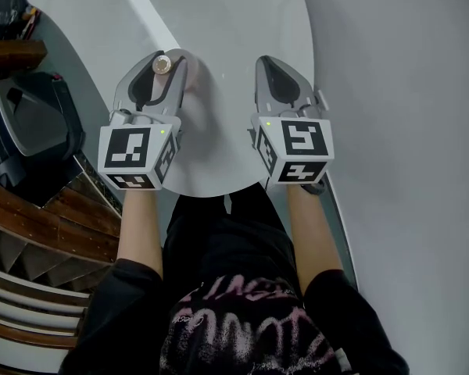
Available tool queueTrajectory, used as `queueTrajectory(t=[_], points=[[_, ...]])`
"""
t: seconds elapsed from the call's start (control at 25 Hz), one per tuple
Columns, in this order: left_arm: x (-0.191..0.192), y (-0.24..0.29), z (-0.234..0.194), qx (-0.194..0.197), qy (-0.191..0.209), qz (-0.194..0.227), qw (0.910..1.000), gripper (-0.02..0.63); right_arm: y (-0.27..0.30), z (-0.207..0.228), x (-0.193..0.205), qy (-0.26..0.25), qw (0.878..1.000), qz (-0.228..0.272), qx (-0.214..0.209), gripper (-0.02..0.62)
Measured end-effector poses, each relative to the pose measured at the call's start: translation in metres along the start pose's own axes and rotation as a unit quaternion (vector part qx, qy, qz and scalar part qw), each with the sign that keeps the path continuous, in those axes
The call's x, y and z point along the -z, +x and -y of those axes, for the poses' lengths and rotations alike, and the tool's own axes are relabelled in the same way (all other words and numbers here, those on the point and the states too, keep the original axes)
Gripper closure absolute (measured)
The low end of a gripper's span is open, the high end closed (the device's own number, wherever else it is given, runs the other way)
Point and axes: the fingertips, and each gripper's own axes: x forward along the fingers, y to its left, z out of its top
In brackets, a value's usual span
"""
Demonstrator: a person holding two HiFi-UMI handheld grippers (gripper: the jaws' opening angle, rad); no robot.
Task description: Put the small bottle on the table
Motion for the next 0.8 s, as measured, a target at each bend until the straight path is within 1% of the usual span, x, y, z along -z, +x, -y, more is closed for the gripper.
queueTrajectory(t=[0.8], points=[[0.0095, 0.0108, 0.0053, -0.001, 0.000, -0.014, 0.9999, 0.460, 0.0040, 0.0084, 0.0090, 0.008, 1.000, -0.007, -0.001, 0.586]])
